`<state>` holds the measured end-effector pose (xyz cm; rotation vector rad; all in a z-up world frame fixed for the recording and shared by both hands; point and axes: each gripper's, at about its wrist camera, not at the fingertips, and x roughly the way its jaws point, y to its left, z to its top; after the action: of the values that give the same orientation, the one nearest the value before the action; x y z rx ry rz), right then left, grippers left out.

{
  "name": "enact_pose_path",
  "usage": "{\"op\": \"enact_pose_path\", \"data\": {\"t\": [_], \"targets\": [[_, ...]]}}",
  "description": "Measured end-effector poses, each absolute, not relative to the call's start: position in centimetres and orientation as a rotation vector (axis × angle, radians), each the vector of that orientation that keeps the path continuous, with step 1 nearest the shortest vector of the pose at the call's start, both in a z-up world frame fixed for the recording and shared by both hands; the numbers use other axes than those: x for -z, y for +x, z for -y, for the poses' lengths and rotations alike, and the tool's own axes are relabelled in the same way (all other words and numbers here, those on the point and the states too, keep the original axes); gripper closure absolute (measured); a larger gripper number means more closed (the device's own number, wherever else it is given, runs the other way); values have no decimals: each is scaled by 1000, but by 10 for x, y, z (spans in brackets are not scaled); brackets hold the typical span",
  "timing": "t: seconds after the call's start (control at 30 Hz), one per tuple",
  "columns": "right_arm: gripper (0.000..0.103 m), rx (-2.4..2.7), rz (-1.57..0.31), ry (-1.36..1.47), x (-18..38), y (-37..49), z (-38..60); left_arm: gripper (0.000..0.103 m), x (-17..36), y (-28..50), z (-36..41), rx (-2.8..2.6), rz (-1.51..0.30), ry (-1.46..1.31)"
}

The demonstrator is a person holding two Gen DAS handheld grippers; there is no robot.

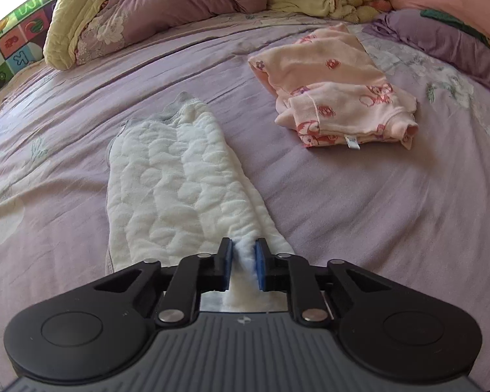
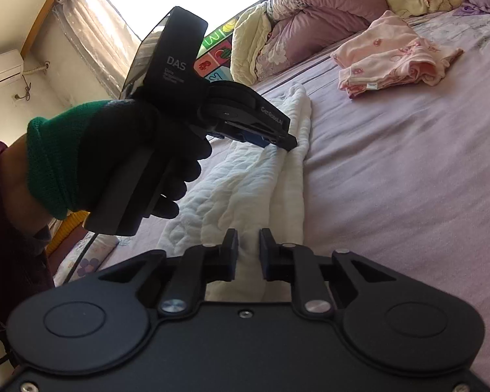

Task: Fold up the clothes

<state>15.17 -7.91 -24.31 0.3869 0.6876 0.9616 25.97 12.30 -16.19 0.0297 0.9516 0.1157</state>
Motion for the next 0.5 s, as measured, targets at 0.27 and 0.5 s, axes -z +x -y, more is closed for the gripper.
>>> {"op": "enact_pose_path", "data": {"t": [0.27,0.5], "targets": [[93,-964,-662,489,234,154,97,94,138,263,-130,-124,-898,-130],[93,-913,-853,554,257,164,100,91,172,274,-116,-128,-977,-75]]}}
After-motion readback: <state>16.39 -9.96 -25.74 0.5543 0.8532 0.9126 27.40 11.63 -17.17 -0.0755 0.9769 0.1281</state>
